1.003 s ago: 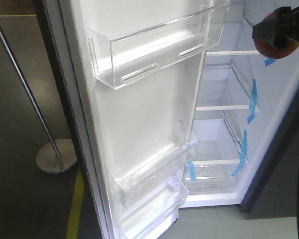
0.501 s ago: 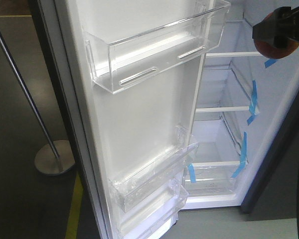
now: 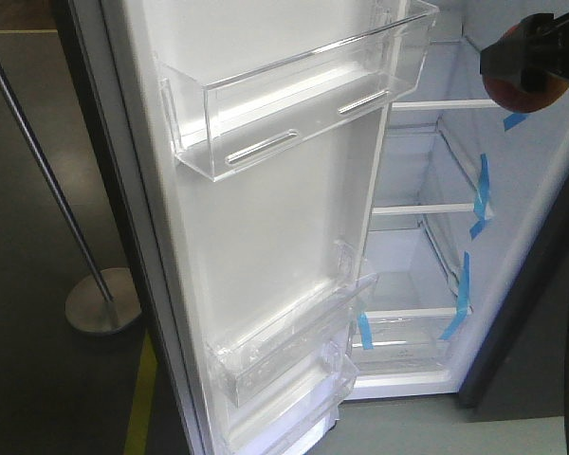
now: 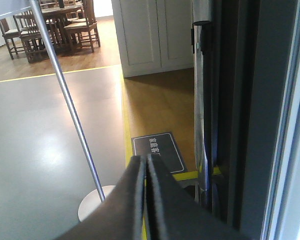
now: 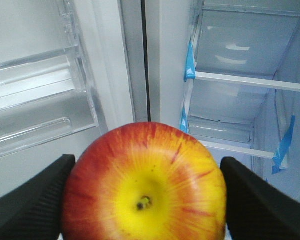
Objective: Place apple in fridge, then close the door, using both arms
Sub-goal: 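Position the base at the open door, apple held above the door bins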
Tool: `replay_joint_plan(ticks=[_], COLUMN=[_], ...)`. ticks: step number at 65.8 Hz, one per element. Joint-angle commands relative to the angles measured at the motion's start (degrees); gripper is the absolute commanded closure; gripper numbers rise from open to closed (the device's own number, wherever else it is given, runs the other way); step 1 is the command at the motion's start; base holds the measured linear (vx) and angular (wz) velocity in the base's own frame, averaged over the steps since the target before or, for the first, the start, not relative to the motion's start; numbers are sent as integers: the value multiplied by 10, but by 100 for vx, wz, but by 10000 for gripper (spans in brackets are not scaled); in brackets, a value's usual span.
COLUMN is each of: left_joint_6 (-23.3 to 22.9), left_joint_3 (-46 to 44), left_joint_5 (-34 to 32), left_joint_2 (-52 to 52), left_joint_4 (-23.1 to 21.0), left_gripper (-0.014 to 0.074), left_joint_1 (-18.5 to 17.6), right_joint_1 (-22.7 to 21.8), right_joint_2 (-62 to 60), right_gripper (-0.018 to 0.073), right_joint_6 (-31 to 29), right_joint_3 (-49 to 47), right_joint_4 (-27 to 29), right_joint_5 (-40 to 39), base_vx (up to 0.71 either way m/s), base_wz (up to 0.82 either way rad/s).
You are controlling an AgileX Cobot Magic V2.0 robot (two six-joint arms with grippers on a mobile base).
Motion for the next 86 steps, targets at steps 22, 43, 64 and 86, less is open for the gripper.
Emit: replay_joint_plan(ticks=[22, 43, 64, 86], left_joint_6=[-5, -5, -5, -5], left_joint_3=[8, 8, 8, 8], left_joint_5=[-41, -41, -41, -41], left_joint_2=[-4, -4, -4, -4], left_joint_4=[1, 1, 1, 1], left_gripper=[603, 603, 603, 603], left_joint_1=[1, 1, 1, 1], right_joint_1=[0, 0, 0, 0], right_joint_2=[-19, -19, -19, -19], right_gripper=[387, 387, 387, 387], right_joint_6=[-4, -4, -4, -4], right_joint_3=[-17, -17, -17, -17], right_joint_4=[13, 13, 13, 13], right_joint_5=[-40, -40, -40, -40], base_vx=[0, 0, 0, 0], base_wz=[0, 0, 0, 0])
